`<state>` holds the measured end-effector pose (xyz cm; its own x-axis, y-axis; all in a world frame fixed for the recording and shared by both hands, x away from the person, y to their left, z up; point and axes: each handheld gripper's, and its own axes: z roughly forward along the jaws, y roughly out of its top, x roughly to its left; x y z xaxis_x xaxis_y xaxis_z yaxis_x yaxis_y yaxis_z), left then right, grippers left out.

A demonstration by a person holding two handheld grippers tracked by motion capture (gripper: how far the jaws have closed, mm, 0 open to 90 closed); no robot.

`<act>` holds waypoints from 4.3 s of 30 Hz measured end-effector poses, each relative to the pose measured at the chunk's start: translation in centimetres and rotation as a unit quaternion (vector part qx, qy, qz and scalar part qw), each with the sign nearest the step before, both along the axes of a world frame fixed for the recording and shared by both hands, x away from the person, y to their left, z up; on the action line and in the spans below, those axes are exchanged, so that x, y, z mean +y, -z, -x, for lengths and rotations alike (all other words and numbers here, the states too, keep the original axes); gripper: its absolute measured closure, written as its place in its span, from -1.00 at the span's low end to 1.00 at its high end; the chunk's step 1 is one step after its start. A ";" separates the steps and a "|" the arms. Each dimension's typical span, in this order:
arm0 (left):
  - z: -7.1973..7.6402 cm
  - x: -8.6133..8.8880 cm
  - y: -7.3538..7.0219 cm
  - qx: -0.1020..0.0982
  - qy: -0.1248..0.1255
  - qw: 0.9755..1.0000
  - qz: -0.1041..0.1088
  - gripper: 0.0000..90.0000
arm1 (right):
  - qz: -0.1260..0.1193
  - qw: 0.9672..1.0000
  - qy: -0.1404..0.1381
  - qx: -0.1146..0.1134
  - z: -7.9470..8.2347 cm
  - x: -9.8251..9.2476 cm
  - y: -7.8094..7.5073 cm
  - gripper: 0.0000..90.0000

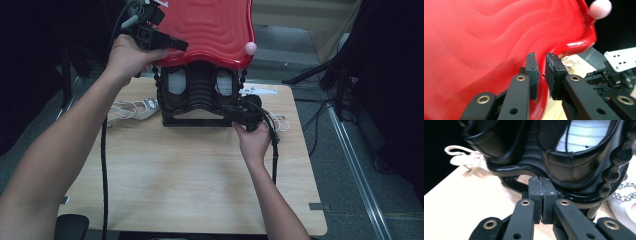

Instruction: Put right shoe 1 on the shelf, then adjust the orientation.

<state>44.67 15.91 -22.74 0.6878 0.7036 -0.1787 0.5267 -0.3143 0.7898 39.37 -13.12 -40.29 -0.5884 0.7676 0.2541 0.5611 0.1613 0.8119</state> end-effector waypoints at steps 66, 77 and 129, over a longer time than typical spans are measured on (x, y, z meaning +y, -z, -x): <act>11.1 4.7 21.7 0.089 0.043 0.995 0.003 0.29 | -0.025 0.995 -0.085 0.042 6.9 -2.6 7.1 0.13; 11.5 6.1 23.0 0.089 0.034 0.995 0.005 0.22 | -0.009 0.992 -0.109 0.063 6.8 -2.7 7.4 -0.42; 3.4 13.3 27.3 0.074 -0.078 0.994 -0.016 1.00 | 0.014 0.991 -0.118 0.062 7.2 -3.7 8.2 -0.28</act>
